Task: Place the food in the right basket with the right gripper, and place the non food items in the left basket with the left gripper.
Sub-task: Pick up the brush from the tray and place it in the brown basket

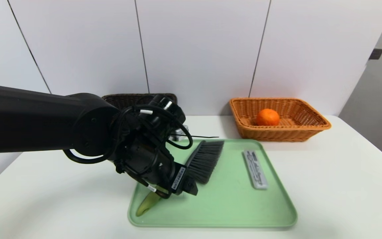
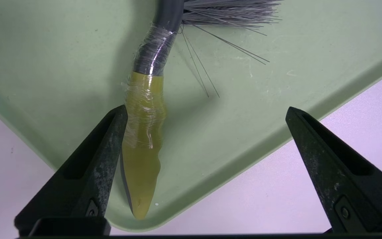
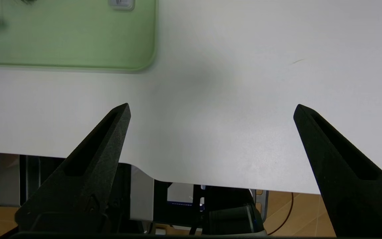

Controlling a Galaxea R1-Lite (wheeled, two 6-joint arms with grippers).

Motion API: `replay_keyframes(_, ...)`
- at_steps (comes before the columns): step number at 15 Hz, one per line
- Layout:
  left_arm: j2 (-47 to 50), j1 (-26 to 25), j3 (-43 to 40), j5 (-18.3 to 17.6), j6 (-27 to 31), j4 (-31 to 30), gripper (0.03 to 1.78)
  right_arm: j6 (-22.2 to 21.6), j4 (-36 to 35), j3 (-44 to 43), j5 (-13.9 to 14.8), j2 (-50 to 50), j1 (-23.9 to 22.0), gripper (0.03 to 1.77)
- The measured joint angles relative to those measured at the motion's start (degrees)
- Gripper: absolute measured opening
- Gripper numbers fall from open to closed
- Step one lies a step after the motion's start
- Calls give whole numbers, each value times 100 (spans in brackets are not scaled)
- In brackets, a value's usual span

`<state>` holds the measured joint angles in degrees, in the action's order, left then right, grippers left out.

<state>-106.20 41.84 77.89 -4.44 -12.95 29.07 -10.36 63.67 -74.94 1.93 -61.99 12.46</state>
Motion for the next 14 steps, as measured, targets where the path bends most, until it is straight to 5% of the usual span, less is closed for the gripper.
replay_keyframes(14, -107, -17, -44, 249, 344, 596, 169, 9, -11, 57, 2, 99, -1, 170)
